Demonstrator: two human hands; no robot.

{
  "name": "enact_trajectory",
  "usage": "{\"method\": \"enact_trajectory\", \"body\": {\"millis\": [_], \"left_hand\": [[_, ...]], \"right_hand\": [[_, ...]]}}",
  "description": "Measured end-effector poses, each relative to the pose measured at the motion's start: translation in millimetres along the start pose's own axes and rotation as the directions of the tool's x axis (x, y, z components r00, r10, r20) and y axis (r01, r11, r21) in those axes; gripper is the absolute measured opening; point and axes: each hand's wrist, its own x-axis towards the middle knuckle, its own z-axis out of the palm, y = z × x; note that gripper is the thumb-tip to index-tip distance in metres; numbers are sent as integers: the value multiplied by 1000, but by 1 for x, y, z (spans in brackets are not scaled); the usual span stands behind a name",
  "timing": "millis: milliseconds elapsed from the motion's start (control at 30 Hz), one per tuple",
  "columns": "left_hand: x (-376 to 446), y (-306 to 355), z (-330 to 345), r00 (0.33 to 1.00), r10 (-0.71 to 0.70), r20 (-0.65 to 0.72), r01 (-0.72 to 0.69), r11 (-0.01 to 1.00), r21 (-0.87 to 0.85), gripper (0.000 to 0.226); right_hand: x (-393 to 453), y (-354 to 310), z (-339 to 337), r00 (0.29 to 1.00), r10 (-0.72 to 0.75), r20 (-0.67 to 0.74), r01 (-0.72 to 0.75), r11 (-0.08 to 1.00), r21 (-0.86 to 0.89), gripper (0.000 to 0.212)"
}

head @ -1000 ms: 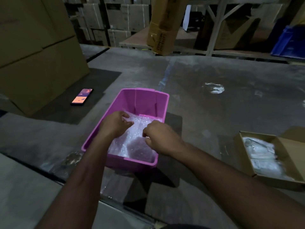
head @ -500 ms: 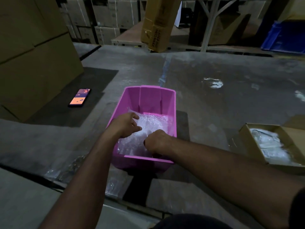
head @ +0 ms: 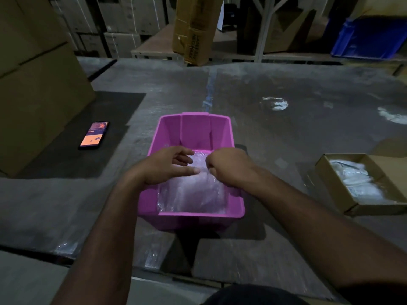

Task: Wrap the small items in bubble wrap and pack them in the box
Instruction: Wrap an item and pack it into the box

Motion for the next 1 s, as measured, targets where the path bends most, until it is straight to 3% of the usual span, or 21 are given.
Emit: {"method": "enact_trajectory", "body": {"millis": [100, 200, 300, 467, 533, 600, 633, 767, 867, 1000], "left_hand": [[-5, 11, -8, 996, 78, 52, -82, 993, 80, 81], [6, 16, -10, 967, 182, -180, -159, 978, 135, 52], [21, 26, -6, 913, 226, -339, -243, 970, -9, 27], [48, 59, 13, 850, 337, -405, -363, 932, 15, 58], [59, 70, 20, 816, 356, -456, -373, 926, 57, 51], [69, 81, 26, 798, 355, -488, -389, 921, 32, 36], [74, 88, 30, 801, 352, -483, -406, 914, -7, 34], [85, 128, 61, 868, 319, -381, -442, 847, -296, 27], [99, 152, 85, 891, 286, -352, -419, 817, -397, 26], [119, 172, 118, 920, 235, -315, -359, 830, -428, 16]], "right_hand": [[-11, 14, -13, 987, 112, -118, -74, 956, 285, 18], [-20, 28, -15, 958, 228, -176, -101, 838, 536, 14], [-32, 45, -16, 918, 337, -208, -37, 596, 802, 13], [-67, 71, -29, 863, 485, -141, 88, 131, 987, 21], [-82, 87, -30, 839, 529, -127, 142, 12, 990, 14], [-100, 103, -27, 801, 585, -128, 194, -51, 980, 7], [-108, 110, -24, 778, 615, -127, 206, -59, 977, 18], [-131, 139, -11, 678, 734, -43, 173, -102, 980, 23], [-145, 164, -1, 658, 751, 50, 76, -132, 988, 26], [-166, 189, 7, 629, 775, 60, 128, -180, 975, 20]]}}
